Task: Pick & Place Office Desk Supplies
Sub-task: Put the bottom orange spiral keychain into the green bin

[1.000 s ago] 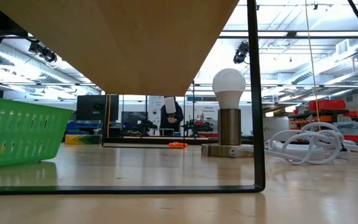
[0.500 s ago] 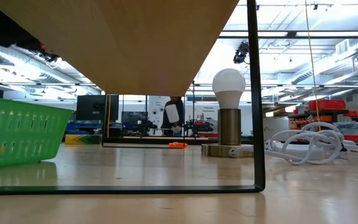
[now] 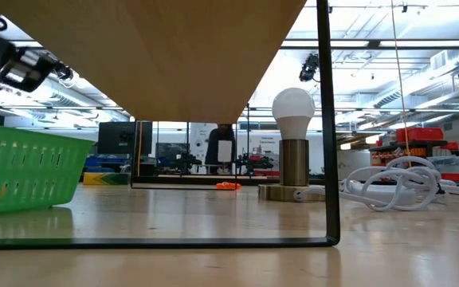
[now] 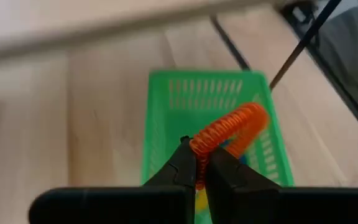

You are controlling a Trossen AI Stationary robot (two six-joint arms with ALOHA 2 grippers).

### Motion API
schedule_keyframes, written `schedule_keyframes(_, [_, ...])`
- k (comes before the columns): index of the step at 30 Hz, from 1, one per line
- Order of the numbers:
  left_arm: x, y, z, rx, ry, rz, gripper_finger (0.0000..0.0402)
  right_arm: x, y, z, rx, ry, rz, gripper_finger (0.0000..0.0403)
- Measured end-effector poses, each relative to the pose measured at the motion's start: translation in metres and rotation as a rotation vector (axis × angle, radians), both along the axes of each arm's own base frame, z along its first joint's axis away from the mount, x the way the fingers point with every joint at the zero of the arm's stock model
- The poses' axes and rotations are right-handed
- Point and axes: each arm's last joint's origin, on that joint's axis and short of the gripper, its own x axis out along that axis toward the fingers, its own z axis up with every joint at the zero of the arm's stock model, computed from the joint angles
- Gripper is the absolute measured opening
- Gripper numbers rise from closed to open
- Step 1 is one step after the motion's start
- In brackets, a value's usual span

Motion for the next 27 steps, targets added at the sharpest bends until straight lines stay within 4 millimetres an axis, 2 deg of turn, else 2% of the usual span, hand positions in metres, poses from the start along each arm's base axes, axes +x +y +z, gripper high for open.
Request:
schedule_keyframes(6, [0.006,-0.008,-0.018,-0.003,0.120,0.019,0.0023,-0.007,0.013,-0.002,0.148,0.058,-0.037,0.0205])
schedule_keyframes(12, [0.011,-0.014,-0.031,0.020,0.188,0.034,0.0119,-0.013,0.021,-0.003,0.196,0.078,-0.076,0.0205])
schedule_keyframes(16, [0.014,-0.018,-0.031,-0.005,0.171,0.002,0.0181,-0.014,0.024,-0.003,0.223,0.085,-0.101,0.0205])
schedule_keyframes(20, [0.016,-0.022,-0.027,-0.038,0.142,-0.049,0.0226,-0.014,0.031,-0.010,0.265,0.127,-0.096,0.0205])
schedule_keyframes(27, [0.016,-0.021,-0.021,-0.038,0.087,-0.061,0.0253,-0.007,0.047,-0.039,0.298,0.213,-0.104,0.0205])
